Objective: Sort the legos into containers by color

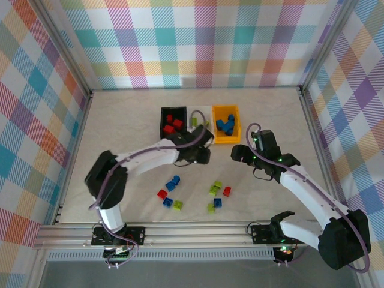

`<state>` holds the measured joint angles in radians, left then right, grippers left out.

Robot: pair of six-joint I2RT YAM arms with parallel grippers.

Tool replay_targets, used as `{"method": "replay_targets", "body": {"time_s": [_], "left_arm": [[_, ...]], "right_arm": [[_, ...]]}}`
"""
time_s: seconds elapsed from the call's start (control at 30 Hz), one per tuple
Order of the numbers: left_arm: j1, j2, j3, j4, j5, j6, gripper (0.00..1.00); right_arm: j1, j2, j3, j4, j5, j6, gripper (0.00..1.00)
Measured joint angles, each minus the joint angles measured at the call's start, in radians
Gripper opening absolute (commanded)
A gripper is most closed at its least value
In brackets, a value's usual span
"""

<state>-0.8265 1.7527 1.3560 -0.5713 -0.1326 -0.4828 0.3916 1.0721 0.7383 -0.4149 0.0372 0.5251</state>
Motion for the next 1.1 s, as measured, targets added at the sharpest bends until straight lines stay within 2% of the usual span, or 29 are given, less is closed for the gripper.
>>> {"method": "replay_targets", "body": {"time_s": [0.1, 0.2, 0.5, 0.53, 0.67, 0.77, 0.93, 1.03, 1.1], "left_arm": [[0.082, -0.073, 0.002, 0.001, -0.025, 0.000, 0.39], [0.162, -0.075, 0.023, 0.001, -0.048, 0.001, 0.40], [0.332, 0.184, 0.240, -0.006, -0.079, 0.001, 0.42], [0.340, 0.206, 0.265, -0.013, -0.079, 0.001, 0.45], [0.367, 0.289, 0.386, -0.041, -0.089, 0.000, 0.72], [0.372, 0.308, 0.443, -0.061, -0.087, 0.007, 0.87], [0.362, 0.289, 0.463, -0.063, -0.063, 0.006, 0.98], [0.348, 0.217, 0.394, -0.049, -0.039, 0.005, 1.00], [0.323, 0.118, 0.290, -0.026, -0.016, 0.004, 1.00]], "right_arm": [[0.000, 0.002, 0.000, 0.012, -0.006, 0.005, 0.80], [0.000, 0.010, 0.000, 0.019, -0.012, 0.011, 0.80], [0.000, 0.016, -0.002, 0.019, -0.020, 0.014, 0.80], [0.000, 0.015, -0.004, 0.019, -0.022, 0.014, 0.80], [0.000, 0.013, -0.011, 0.016, -0.029, 0.013, 0.81], [0.000, 0.005, -0.011, 0.006, -0.047, 0.009, 0.81], [0.000, -0.010, -0.015, -0.019, -0.085, -0.011, 0.81], [0.001, -0.015, -0.026, -0.036, -0.119, -0.018, 0.80], [0.010, -0.015, -0.033, -0.053, -0.140, -0.021, 0.78]]}}
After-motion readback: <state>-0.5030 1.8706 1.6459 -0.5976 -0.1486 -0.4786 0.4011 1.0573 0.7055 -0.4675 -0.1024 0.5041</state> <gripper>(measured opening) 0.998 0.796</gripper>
